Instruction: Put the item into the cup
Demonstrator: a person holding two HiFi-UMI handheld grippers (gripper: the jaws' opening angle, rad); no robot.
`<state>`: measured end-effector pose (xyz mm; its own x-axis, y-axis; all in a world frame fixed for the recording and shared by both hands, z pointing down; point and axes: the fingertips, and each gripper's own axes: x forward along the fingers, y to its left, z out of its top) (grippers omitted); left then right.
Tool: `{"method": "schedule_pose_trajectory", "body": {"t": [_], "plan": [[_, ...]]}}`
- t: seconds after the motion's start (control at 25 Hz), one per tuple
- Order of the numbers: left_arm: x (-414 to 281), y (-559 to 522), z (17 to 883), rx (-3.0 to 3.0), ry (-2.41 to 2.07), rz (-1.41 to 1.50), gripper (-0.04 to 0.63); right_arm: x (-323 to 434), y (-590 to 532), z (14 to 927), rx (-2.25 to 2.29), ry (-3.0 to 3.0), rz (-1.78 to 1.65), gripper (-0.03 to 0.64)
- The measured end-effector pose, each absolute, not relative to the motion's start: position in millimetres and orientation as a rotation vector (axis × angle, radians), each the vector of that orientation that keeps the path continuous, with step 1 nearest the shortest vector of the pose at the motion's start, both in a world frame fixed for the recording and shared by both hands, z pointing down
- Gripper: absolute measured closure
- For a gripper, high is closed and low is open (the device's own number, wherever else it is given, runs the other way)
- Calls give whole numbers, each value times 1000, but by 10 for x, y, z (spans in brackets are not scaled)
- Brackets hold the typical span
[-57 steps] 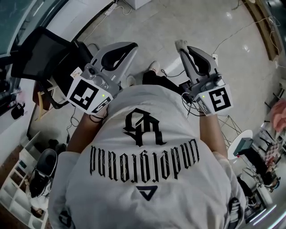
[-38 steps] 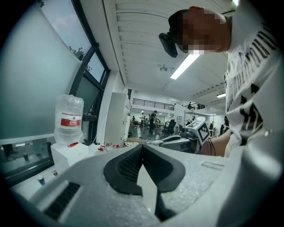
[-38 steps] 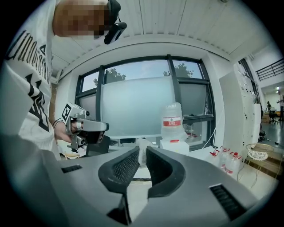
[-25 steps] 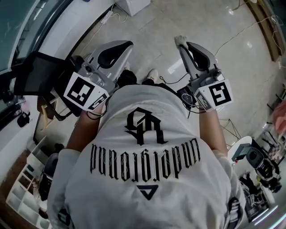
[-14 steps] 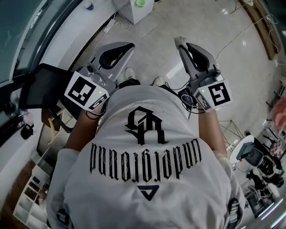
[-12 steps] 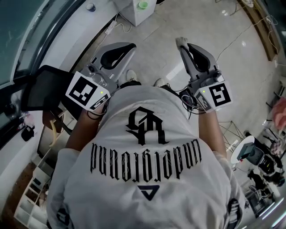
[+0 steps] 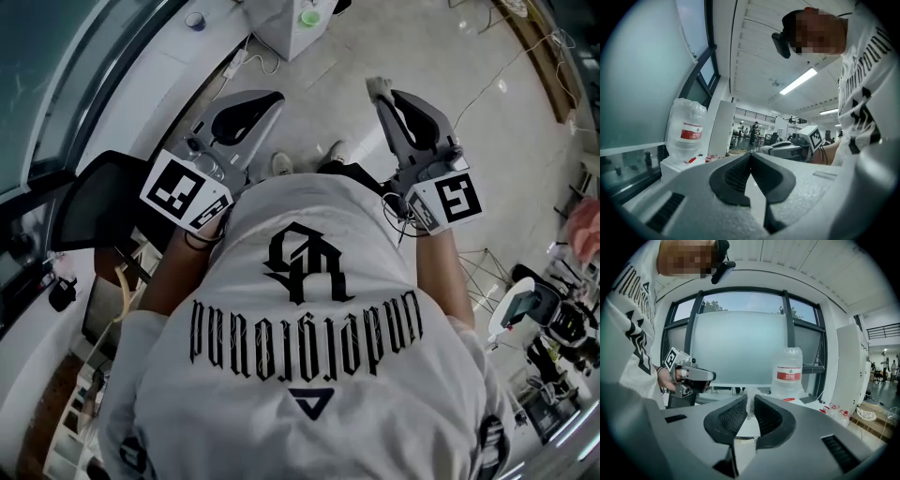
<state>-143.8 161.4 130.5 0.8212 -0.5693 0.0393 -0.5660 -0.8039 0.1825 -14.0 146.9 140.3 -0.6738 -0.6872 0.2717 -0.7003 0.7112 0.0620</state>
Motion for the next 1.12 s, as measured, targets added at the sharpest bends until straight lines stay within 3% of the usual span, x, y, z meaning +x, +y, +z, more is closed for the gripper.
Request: {"method": "schedule_pose_trajectory", "body": {"t": [0.4, 1.12], "plan": [[-1601, 1367, 1366, 2772, -994, -41, 581, -222, 1080, 1469, 1050, -2690, 124, 563], [-834, 471, 1318, 2653, -1203, -55, 581, 619, -4, 1592, 863, -2736, 205, 563]]}}
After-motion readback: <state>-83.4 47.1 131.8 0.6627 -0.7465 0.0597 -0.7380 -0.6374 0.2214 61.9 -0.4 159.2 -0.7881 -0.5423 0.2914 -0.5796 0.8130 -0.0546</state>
